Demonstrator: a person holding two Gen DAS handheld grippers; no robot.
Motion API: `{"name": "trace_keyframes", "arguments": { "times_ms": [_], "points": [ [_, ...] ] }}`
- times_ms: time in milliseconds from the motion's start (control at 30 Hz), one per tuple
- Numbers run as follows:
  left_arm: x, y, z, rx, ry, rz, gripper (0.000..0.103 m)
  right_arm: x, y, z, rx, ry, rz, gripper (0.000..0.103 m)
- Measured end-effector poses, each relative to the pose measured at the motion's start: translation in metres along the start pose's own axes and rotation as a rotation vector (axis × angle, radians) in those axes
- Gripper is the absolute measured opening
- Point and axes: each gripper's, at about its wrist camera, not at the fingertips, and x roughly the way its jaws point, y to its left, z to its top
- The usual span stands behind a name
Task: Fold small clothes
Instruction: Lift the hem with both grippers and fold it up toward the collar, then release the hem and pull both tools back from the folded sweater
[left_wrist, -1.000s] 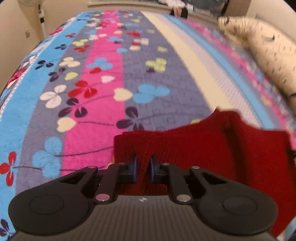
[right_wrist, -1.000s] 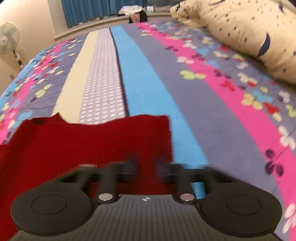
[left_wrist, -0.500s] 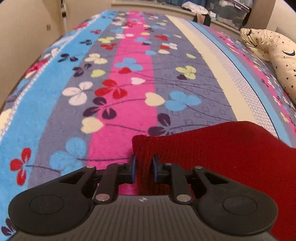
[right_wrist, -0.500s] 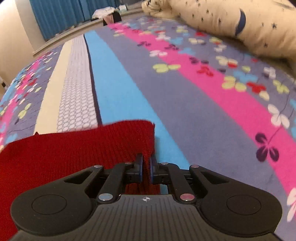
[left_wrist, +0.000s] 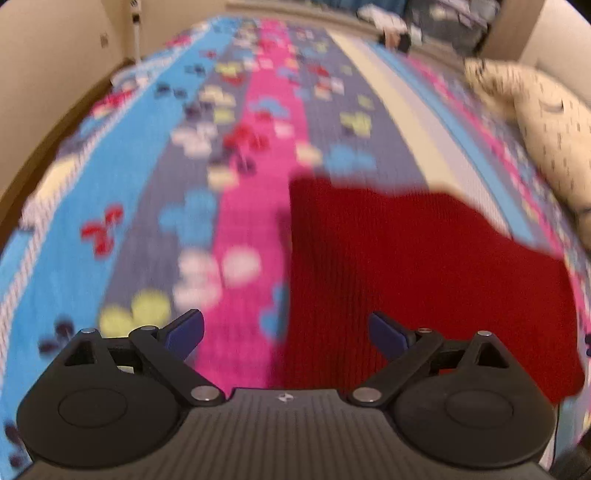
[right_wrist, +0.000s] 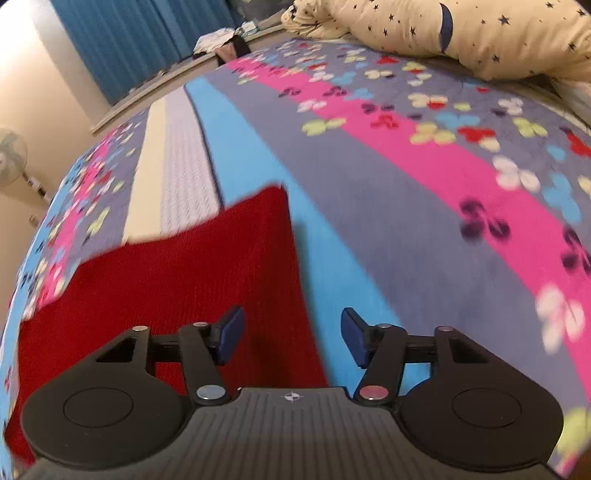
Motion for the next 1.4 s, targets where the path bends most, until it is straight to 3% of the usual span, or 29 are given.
{"name": "trace_keyframes", "arguments": {
  "times_ms": [100, 133, 167, 200, 233, 267, 333, 400, 500, 533, 567, 633, 667, 733, 800, 900, 967, 1000, 1067, 1167, 1300, 1400],
  "points": [
    [0.019, -0.005, -0.021, -0.029, 0.111, -0.031, 0.097, -0.002, 0.001, -0.029, -0.005, 0.037, -0.013, 0.065],
    [0.021, -0.006, -0.026, -0.046, 0.117, -0.039, 0.076, 0.002, 0.0, -0.036, 0.004, 0.046, -0.024, 0.066],
    [0.018, -0.005, -0.032, -0.052, 0.108, -0.057, 0.027, 0.005, 0.0, -0.042, 0.011, 0.055, -0.035, 0.064],
    [0.015, -0.004, -0.032, -0.078, 0.123, -0.073, 0.021, 0.006, 0.003, -0.045, -0.001, 0.066, -0.052, 0.054],
    [0.006, -0.001, -0.031, -0.121, 0.109, -0.049, 0.013, 0.006, 0.009, -0.046, -0.043, 0.075, -0.078, 0.023],
    [-0.006, 0.003, -0.03, -0.141, 0.086, -0.053, 0.013, 0.003, 0.015, -0.044, -0.09, 0.074, -0.092, 0.017],
    [-0.024, 0.013, -0.034, -0.177, 0.055, -0.073, 0.013, -0.009, 0.015, -0.037, -0.094, 0.05, -0.076, 0.016],
    [-0.019, 0.019, -0.042, -0.181, 0.087, -0.062, 0.014, -0.015, 0.003, -0.03, -0.042, 0.043, -0.054, 0.016],
    [0.003, 0.031, -0.054, -0.224, 0.13, -0.055, 0.02, 0.009, -0.024, -0.036, 0.074, 0.113, -0.068, 0.017],
    [0.005, 0.035, -0.055, -0.26, 0.126, -0.056, 0.032, 0.017, -0.026, -0.039, 0.081, 0.126, -0.075, 0.023],
    [0.005, 0.043, -0.054, -0.308, 0.126, -0.049, 0.051, 0.018, -0.024, -0.04, 0.069, 0.12, -0.092, 0.03],
    [-0.001, 0.053, -0.052, -0.352, 0.113, -0.021, 0.071, 0.012, -0.021, -0.036, 0.059, 0.112, -0.12, 0.043],
    [-0.008, 0.055, -0.052, -0.353, 0.104, -0.009, 0.079, 0.006, -0.021, -0.034, 0.062, 0.103, -0.146, 0.054],
    [-0.031, 0.052, -0.054, -0.326, 0.075, 0.039, 0.086, -0.014, -0.015, -0.03, 0.027, 0.074, -0.186, 0.059],
    [-0.057, 0.046, -0.057, -0.286, 0.048, 0.082, 0.088, -0.044, -0.004, -0.032, -0.033, 0.006, -0.203, 0.06],
    [-0.101, 0.018, -0.068, -0.208, 0.048, 0.131, 0.09, -0.1, 0.02, -0.052, -0.109, -0.084, -0.172, 0.069],
    [-0.126, -0.01, -0.08, -0.154, 0.055, 0.174, 0.103, -0.137, 0.04, -0.074, -0.193, -0.098, -0.114, 0.074],
    [-0.14, -0.024, -0.089, -0.126, 0.041, 0.19, 0.103, -0.151, 0.049, -0.084, -0.229, -0.107, -0.091, 0.074],
    [-0.162, -0.053, -0.111, -0.054, 0.009, 0.179, 0.103, -0.182, 0.064, -0.108, -0.267, -0.143, -0.04, 0.079],
    [-0.181, -0.086, -0.144, 0.013, -0.011, 0.162, 0.103, -0.211, 0.078, -0.134, -0.278, -0.16, 0.025, 0.079],
    [-0.196, -0.11, -0.176, 0.018, 0.008, 0.117, 0.103, -0.233, 0.086, -0.165, -0.308, -0.13, 0.072, 0.079],
    [-0.208, -0.119, -0.192, 0.032, -0.001, 0.128, 0.103, -0.244, 0.092, -0.178, -0.339, -0.124, 0.067, 0.077]
  ]
}}
